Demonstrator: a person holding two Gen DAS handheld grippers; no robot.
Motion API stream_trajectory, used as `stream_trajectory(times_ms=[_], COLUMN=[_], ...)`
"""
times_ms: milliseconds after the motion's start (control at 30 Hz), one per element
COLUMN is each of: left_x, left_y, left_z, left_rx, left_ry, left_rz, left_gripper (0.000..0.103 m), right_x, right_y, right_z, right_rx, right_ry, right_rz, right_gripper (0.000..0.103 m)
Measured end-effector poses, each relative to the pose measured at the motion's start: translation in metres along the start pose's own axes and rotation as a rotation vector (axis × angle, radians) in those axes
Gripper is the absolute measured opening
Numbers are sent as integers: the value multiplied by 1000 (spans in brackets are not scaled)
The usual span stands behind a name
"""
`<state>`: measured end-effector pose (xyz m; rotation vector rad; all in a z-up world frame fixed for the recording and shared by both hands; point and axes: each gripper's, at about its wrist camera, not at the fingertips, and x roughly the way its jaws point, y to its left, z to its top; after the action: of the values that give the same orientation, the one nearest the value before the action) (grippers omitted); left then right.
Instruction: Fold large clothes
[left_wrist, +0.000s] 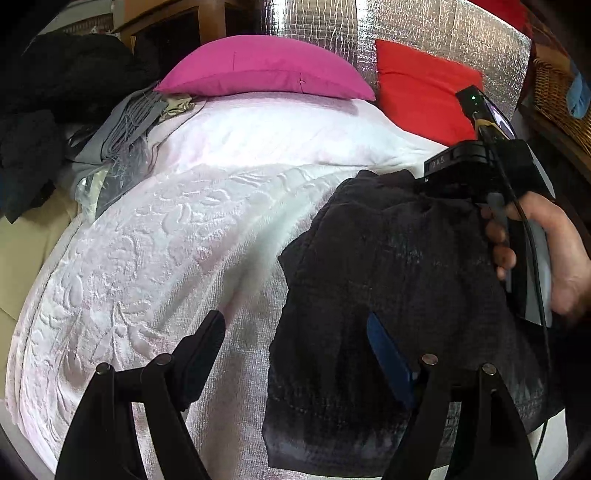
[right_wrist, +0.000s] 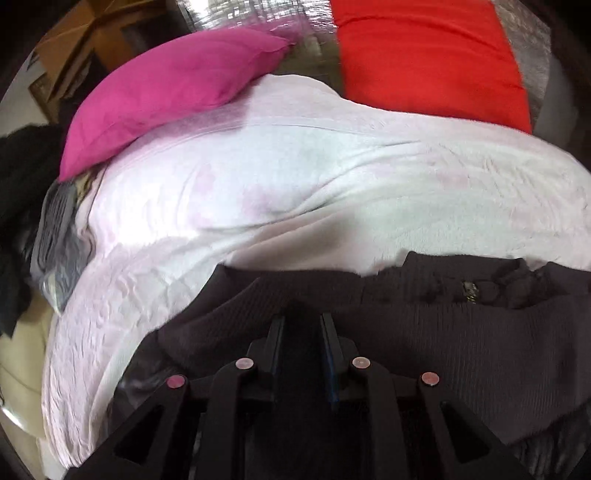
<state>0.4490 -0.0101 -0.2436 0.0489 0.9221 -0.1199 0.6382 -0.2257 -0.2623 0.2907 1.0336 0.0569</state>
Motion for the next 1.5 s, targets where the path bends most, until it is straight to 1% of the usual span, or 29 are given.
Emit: stream_trajectory(times_ms=[67,133,167,267,333,400,433,467,500,533,567,600,633,667,733,800,900,967,1033,1100,1200,1267,1333,1367,1433,1500], left_x=[-2,-5,-7,-15,-23,-31,-35,-39,-42,-45,-48,-49,-49,-49,-44,-38,-22,-10,-6,-9,-23,-41,-62,-74,-89,-97], left_y=[-1,0,1,2,1,0,0,0,0,-2,-4,-5,-7,-7,-9,-11,-20,-23,-23,-23,-22,-22,-22,-20,-16,-10], left_z=[0,1,1,-1,-4,-7,-9,-12,-14,-17,-20,-23,-25,-27,-32,-36,-43,-46,-47,-47,-50,-53,-56,-60,-67,-74], left_rx=[15,14,8,-3,8,11,8,3,2,5,13,19,20,17,-5,-22,2,4,-8,-19,-43,-51,-61,-73,-90,-110], left_ry=[-9,-17,-19,-25,-38,-47,-50,-52,-54,-59,-64,-65,-61,-55,-25,8,60,104,121,125,105,63,12,-22,-58,-66], left_rz=[13,25,24,12,14,15,7,-6,-15,-21,-17,-6,2,3,-20,-43,-3,9,16,21,21,5,-14,-32,-65,-112], left_gripper=[80,80,80,80,80,80,80,80,81,81,81,82,82,82,82,82,83,86,87,87,87,87,87,87,87,87], right_x=[-10,-34,-50,-102,-139,-175,-194,-211,-225,-236,-247,-255,-265,-269,-273,-268,-256,-244,-233,-232,-245,-259,-272,-280,-290,-294], right_y=[-8,-19,-27,-54,-74,-97,-111,-125,-141,-153,-169,-180,-195,-208,-228,-246,-258,-266,-271,-273,-273,-269,-264,-264,-266,-270], right_z=[-1,-5,-8,-21,-37,-60,-77,-96,-114,-129,-149,-164,-184,-196,-214,-230,-238,-238,-240,-240,-242,-244,-246,-249,-257,-266], right_rx=[39,83,106,153,159,153,157,169,192,218,261,300,353,381,430,480,505,503,499,507,499,488,472,468,482,521], right_ry=[-36,-117,-157,-218,-237,-255,-262,-269,-275,-277,-275,-281,-319,-343,-334,-306,-272,-228,-200,-192,-218,-250,-285,-304,-315,-303], right_rz=[32,60,84,153,170,181,181,175,171,173,175,171,163,158,142,176,185,184,172,178,201,251,276,284,309,343], right_gripper=[22,22,22,22,22,22,22,25,29,50,84,89,89,89,89,88,85,82,78,78,78,78,78,78,80,80])
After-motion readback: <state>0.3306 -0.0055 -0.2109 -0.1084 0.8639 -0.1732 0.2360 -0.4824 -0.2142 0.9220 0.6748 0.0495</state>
